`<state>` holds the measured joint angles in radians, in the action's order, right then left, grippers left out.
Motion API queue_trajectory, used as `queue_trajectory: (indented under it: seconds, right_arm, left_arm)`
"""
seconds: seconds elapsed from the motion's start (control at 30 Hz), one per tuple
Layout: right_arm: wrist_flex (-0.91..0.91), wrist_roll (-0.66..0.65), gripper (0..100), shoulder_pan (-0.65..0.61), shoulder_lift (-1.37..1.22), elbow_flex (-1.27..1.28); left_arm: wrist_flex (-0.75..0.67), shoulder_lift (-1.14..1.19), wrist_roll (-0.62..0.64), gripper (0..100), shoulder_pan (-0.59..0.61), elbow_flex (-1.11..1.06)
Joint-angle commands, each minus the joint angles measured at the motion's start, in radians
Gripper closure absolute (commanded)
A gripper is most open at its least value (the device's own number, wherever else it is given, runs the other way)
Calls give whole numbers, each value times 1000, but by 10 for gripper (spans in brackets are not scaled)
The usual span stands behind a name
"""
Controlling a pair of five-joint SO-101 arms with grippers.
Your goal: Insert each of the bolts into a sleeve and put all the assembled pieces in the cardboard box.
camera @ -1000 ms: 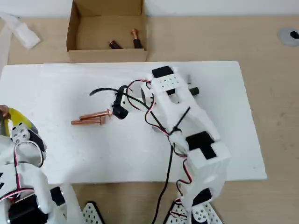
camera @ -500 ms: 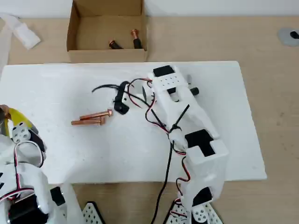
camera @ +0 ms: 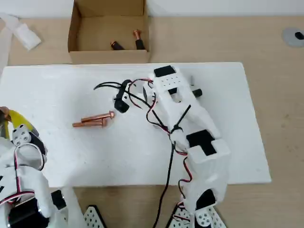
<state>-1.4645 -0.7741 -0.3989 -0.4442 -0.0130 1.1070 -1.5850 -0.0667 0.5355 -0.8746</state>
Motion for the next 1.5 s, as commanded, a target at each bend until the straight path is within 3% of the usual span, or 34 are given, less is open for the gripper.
queue_trajectory:
  seconds: [0.0, 0.33, 0.53, 0.67, 0.9, 1.1, 1.47]
  right_arm:
    - [-49, 80, 988, -12, -22, -105]
    - [-313, 265, 988, -15, 193, -572]
    - [-324, 439, 988, 65, 346, -588]
    - [-324, 514, 988, 108, 479, -509]
    - [-324, 514, 988, 102, 848, -255]
    - [-308, 511, 988, 105, 1101, -5]
    - [3, 516, 988, 173, 1403, 476]
  left_arm:
    - [-23, -8, -6, 995, -9, 55]
    - [-31, -8, -5, 995, -11, 48]
    - [-23, -8, -5, 995, -18, 48]
    - [-23, -8, -6, 995, -18, 37]
    - [-23, -8, -5, 995, -21, 37]
    - [-23, -8, -3, 995, -126, -14]
    - [-32, -8, -3, 995, -199, -31]
